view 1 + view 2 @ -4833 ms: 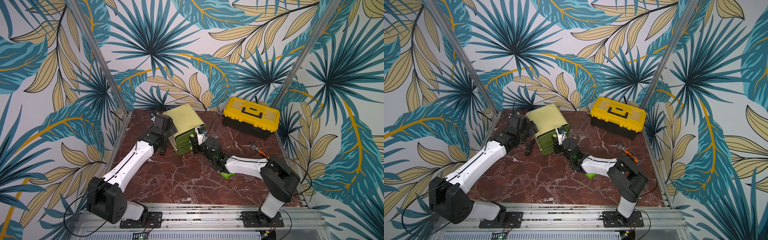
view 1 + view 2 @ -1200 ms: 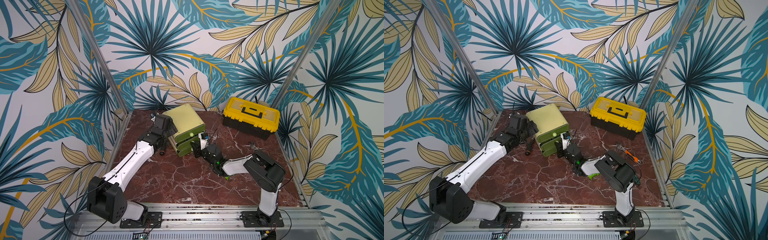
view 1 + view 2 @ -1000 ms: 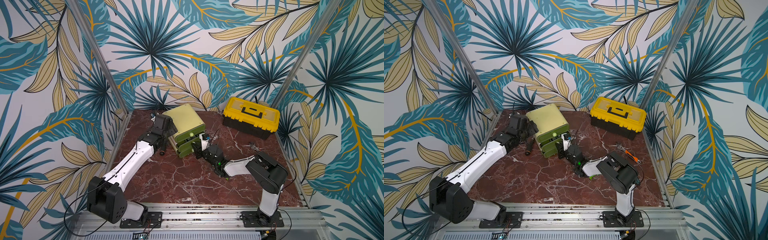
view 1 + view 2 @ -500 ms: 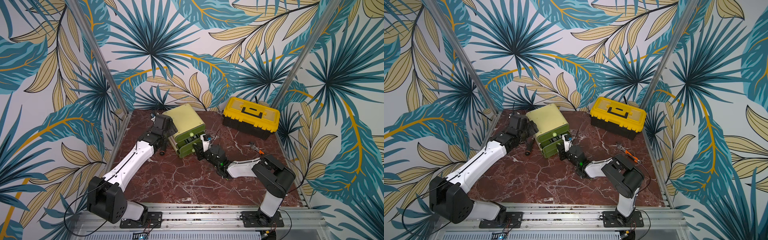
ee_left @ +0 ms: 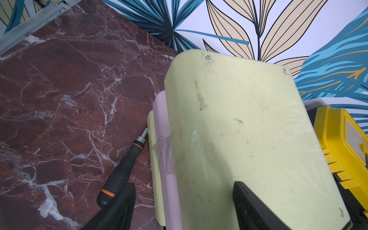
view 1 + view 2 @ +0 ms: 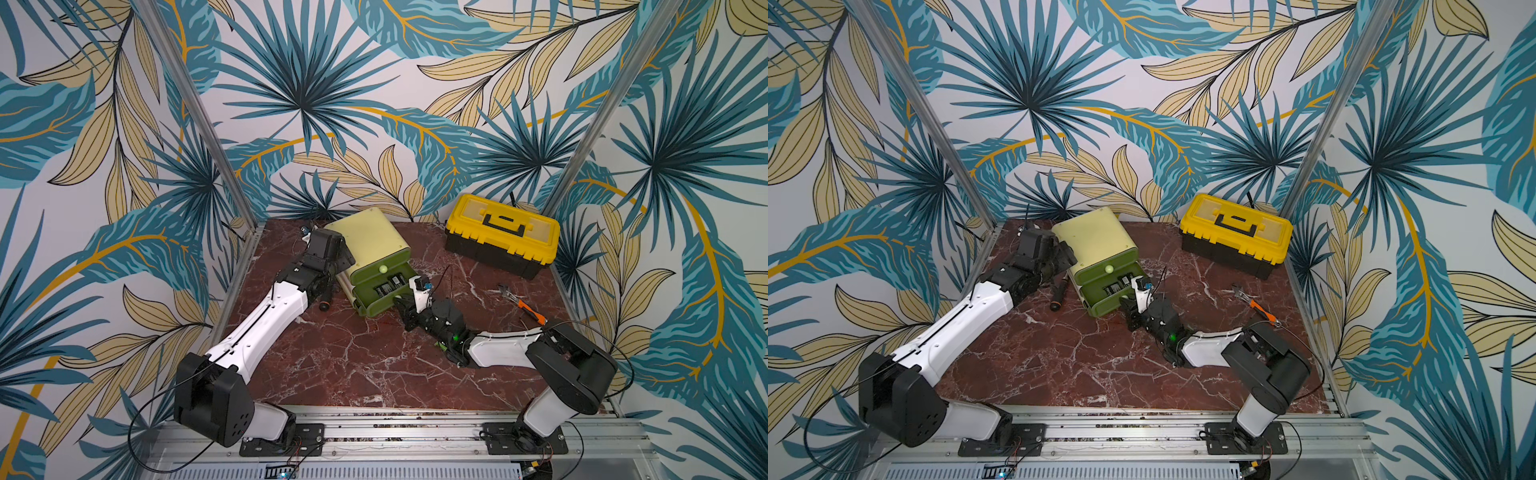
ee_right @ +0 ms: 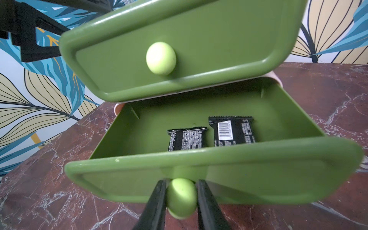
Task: Take the cookies out of the drawer
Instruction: Open the drawer in the storage box.
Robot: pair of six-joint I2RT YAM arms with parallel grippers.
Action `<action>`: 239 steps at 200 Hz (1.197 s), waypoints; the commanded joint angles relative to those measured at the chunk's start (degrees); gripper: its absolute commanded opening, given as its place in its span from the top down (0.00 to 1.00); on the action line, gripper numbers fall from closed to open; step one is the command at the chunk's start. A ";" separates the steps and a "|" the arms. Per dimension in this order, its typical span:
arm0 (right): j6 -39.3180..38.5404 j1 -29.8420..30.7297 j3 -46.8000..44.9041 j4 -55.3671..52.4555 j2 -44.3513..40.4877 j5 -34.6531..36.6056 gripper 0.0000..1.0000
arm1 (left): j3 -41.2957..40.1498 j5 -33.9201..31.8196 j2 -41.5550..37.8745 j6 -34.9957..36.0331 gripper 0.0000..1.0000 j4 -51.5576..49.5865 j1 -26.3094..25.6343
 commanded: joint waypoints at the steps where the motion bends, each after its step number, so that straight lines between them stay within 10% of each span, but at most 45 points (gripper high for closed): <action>1: -1.26 0.29 -2.14 -0.70 -3.01 -0.82 0.83 | -1.98 -0.07 0.13 -0.05 0.19 -0.57 0.50; 198: -0.22 0.81 -11.71 -6.98 -12.07 -0.47 0.82 | -3.16 -0.33 -0.87 -0.22 0.19 -0.23 0.54; 239: 0.41 0.81 -11.76 -6.94 -11.91 0.68 0.59 | -3.26 -0.42 -1.02 -0.05 0.19 -0.20 0.67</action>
